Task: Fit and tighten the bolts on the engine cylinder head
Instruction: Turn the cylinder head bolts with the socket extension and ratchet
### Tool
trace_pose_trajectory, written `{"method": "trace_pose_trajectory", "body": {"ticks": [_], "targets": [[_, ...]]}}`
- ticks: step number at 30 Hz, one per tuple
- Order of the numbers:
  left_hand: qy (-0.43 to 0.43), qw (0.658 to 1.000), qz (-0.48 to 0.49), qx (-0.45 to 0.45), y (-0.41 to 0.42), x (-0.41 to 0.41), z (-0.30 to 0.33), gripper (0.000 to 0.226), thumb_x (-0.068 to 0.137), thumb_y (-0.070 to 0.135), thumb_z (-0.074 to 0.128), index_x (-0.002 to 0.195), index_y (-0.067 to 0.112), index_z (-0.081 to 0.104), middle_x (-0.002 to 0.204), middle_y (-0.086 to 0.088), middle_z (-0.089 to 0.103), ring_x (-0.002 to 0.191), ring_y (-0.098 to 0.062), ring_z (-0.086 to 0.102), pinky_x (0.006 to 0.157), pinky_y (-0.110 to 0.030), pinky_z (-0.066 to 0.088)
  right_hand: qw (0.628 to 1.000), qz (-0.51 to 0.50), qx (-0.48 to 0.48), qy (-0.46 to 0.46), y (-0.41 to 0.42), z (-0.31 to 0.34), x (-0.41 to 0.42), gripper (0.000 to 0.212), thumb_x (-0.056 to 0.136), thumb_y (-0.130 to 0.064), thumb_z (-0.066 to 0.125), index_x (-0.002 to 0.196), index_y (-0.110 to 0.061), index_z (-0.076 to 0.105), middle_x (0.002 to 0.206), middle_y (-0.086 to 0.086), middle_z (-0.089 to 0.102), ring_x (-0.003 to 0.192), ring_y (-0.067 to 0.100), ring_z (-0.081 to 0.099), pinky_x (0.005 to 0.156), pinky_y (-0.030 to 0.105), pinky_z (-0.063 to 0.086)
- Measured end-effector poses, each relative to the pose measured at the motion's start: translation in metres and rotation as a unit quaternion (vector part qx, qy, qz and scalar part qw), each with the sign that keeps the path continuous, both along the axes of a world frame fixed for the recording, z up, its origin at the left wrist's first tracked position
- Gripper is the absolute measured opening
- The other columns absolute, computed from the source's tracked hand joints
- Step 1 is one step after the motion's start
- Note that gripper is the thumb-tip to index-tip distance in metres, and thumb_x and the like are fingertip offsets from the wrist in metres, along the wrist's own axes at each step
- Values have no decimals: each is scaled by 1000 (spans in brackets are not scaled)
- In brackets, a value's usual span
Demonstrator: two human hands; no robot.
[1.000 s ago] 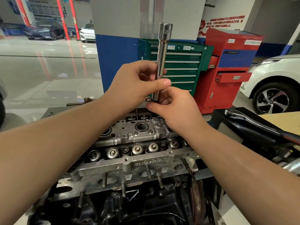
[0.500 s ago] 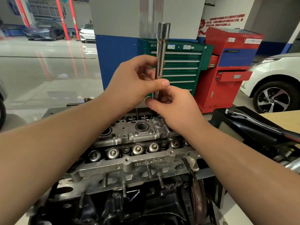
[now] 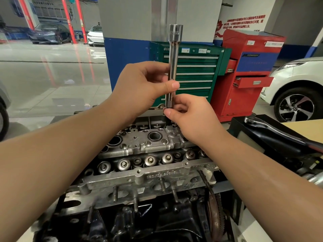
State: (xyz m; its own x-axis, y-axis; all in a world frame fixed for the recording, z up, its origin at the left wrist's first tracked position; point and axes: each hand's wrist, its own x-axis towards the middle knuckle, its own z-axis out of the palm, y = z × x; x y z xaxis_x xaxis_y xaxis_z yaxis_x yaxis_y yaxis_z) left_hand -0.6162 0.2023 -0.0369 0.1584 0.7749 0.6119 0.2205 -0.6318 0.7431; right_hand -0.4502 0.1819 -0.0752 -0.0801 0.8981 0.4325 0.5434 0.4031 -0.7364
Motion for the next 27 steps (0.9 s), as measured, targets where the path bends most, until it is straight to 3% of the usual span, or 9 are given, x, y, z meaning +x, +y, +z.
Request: {"method": "trace_pose_trajectory", "body": {"ticks": [4,8,10,12,14,17,22,25,27], "targets": [[-18,998,-65,-9,-8,3,0,42,94,4,73,132,22,66,104,5,81,103,-11,76,94,-27,59,1000,-14,-11,-14,1,1,0,14,88,-29,80,84,-22,68,72,2,70,58,11,57,60,28,44],[-5,998,-55,-4,-9,7,0,44,85,15,85,126,21,70,105,1,79,101,-15,75,94,-31,60,999,-39,-14,-27,1,2,0,28,78,-41,86,76,-31,60,61,-17,61,55,-6,55,51,14,35],[6,1000,-16,0,-7,6,0,36,83,18,87,117,21,75,97,-7,76,95,-25,74,85,-30,61,999,-28,-17,-24,1,2,-1,27,80,-42,84,77,-32,59,60,-17,59,55,-8,55,55,17,36],[-2,1000,-6,-11,-4,2,1,31,86,17,85,115,25,76,88,0,76,88,-21,76,76,-20,59,1000,-7,-16,-7,0,1,-1,16,86,-36,80,81,-32,65,65,-16,65,60,-6,59,61,21,42],[-3,999,-46,-26,-4,0,2,33,90,13,80,118,29,72,92,8,80,91,-12,78,79,-19,59,1000,8,-19,-3,-1,1,0,4,90,-24,76,89,-26,73,74,-9,72,67,3,65,66,29,50],[-26,992,-115,-45,-6,1,0,39,94,5,73,130,19,65,107,0,80,104,-17,77,84,-24,59,1000,-2,-27,-11,-1,2,1,8,88,-20,79,88,-23,72,77,4,74,66,13,65,65,33,52],[7,999,-35,-17,-4,6,-2,36,84,20,87,117,22,75,102,-5,77,96,-25,74,84,-29,61,998,-56,-20,-9,2,1,0,33,71,-40,91,76,-26,61,67,-9,62,63,9,59,60,29,43],[-11,999,-29,-26,-2,3,-2,30,85,15,86,112,25,77,90,2,80,91,-20,78,85,-31,62,999,-10,-25,21,1,1,-1,17,80,-33,85,85,-30,69,74,-11,70,71,6,66,71,32,54],[-18,996,-74,-40,-3,1,-1,32,90,8,79,116,27,73,99,5,81,97,-16,78,88,-31,62,999,11,-32,13,1,0,-1,6,87,-23,79,90,-24,73,81,-4,76,74,16,70,75,40,59]]}}
